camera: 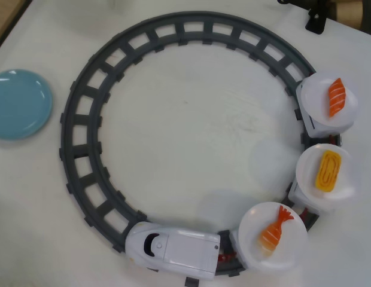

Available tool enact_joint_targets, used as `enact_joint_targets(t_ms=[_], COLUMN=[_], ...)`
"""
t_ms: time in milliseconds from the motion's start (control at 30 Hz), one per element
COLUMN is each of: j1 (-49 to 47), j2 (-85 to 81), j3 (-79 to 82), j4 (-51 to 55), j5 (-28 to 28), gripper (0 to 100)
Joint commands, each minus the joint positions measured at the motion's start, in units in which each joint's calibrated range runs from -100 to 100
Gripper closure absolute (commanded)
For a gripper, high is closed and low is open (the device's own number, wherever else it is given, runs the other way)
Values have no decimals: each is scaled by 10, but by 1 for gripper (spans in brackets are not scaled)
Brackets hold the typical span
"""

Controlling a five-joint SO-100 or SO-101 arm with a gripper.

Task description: Pick up the sushi from the Shinkansen and put it on the blue dish

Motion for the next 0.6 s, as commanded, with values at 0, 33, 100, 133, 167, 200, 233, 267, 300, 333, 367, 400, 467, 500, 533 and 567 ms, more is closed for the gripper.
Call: enact_joint_targets(t_ms=[0,33,100,133,167,200,233,267,300,333,367,400,467,500,533,567], j1=[29,34,44,52,62,71,81,89,91,92,92,92,92,92,92,94], j2=[4,4,4,4,4,5,5,5,10,19,34,52,98,126,153,182], j3=[-52,-57,-61,-61,-63,-69,-75,-85,-94,-103,-113,-127,-175,-199,-223,-243], j4=[4,4,6,6,6,6,6,7,7,8,8,8,8,8,8,8], j5=[8,15,26,30,33,35,35,35,35,35,35,34,32,32,31,31], gripper=[81,81,81,81,81,81,81,81,81,81,81,81,81,81,81,81])
